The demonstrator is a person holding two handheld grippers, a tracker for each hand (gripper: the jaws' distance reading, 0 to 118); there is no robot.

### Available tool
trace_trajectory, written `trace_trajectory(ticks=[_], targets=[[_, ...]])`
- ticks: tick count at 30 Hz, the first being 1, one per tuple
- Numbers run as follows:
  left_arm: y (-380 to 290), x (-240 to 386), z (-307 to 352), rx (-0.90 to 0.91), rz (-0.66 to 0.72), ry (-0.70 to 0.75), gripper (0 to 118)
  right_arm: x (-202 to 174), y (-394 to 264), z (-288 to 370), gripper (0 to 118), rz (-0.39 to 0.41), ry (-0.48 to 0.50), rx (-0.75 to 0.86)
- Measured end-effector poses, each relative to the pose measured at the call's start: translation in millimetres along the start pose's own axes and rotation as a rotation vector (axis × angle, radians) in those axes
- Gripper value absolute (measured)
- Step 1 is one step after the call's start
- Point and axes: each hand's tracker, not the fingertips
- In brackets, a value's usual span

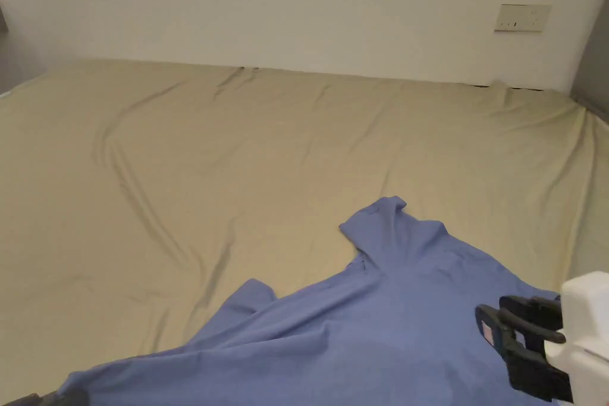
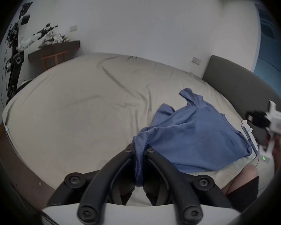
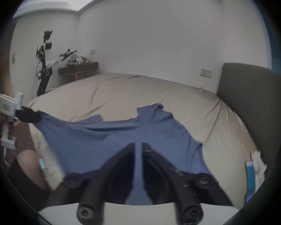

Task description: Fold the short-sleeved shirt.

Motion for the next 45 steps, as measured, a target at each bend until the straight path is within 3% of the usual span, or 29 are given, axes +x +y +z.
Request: trace_trajectory(ticks=[3,5,8,10,14,15,16,17,18,20,21,23,25,27,30,36,39,45], targets=[[-2,7,4,0.024,-0.024,-0.014,6,36,37,-89,118,-0.028,0.014,-0.091],[-2,6,2,0.024,-0.022,-0.016,6,59,55,-150,118,0.006,0.03,-0.131],[-1,-1,-3,0.018,0.011,-0.025,6,77,68,-232,118,-0.016,-0.077,-0.173],[0,-3,-7,0.009,0.016,-0.025,6,98,63,-268,114,-0.041,-0.079,-0.221],[1,-7,-14,-0.009,0.001,-0.024,6,102,36,-311,101,-0.037,-0.137,-0.379],[1,-9,-15,-0.011,0.005,-0.029,6,103,27,-314,97,-0.066,-0.124,-0.431],[-3,-16,-17,-0.012,0.007,-0.034,6,107,22,-306,90,-0.169,-0.079,-0.345],[-3,-18,-18,-0.016,0.01,-0.036,6,113,22,-300,75,-0.278,-0.065,-0.301],[-4,-19,-19,-0.02,0.011,-0.042,6,115,18,-295,56,-0.337,-0.005,-0.349],[-4,-18,-20,-0.024,0.004,-0.043,6,108,15,-279,6,-0.255,-0.028,-0.314],[-4,-18,-19,-0.024,-0.004,-0.044,6,90,14,-259,6,-0.192,-0.01,-0.328],[-3,-15,-13,-0.014,-0.017,-0.048,6,66,11,-236,6,-0.15,-0.067,-0.337],[0,-13,-4,0.012,-0.031,-0.064,6,66,12,-225,6,-0.108,-0.029,-0.379],[4,-12,7,0.045,-0.041,-0.051,6,53,25,-185,6,-0.031,-0.058,-0.287],[17,-10,29,0.078,-0.038,-0.063,6,59,64,-105,6,-0.086,-0.078,-0.124],[92,-1,76,0.229,-0.114,-0.051,6,89,158,58,6,-0.011,-0.205,0.105],[153,2,93,0.315,-0.07,-0.08,6,107,192,120,6,-0.062,-0.289,0.205],[263,24,111,0.457,-0.154,-0.001,6,132,243,193,7,-0.163,-0.373,0.352]])
